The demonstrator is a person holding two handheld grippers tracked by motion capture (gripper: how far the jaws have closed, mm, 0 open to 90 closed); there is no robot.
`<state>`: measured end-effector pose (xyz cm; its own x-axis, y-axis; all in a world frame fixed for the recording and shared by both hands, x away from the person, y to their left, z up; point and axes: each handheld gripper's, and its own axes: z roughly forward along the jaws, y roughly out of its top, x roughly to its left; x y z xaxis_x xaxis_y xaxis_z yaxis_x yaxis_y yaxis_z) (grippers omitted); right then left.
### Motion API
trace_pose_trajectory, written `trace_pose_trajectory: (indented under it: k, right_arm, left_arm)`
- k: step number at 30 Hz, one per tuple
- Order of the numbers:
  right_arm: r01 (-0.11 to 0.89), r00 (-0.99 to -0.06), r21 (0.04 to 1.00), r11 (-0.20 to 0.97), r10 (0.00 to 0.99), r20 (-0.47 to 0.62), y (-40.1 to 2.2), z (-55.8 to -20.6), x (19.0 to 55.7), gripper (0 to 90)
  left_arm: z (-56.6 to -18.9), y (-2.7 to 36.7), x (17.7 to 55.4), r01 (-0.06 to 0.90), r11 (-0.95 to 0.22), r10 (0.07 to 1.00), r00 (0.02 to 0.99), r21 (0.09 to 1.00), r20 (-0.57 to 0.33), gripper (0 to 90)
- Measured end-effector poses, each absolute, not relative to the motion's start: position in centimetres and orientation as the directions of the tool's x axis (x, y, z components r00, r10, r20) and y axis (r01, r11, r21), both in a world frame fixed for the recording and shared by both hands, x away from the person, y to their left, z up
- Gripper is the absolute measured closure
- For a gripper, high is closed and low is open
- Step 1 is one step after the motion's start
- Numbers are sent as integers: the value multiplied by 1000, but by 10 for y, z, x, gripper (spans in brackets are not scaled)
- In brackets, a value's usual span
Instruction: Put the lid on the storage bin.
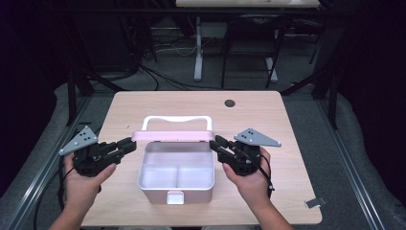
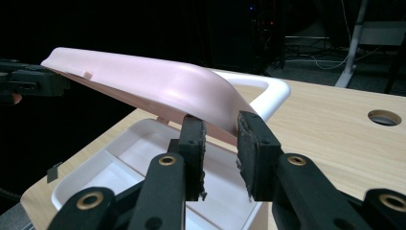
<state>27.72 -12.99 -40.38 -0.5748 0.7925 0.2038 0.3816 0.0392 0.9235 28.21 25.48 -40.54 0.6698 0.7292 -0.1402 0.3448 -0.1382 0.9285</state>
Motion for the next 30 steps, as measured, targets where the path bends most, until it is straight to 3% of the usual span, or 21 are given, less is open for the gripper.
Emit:
trace_pose_trajectory:
  k: [30]
  right_arm:
    - [385,-604,921,58,771,204,-137,-431,247,761]
  left_arm:
    - [-430,260,257,347,-160,705,696,924,-139,744]
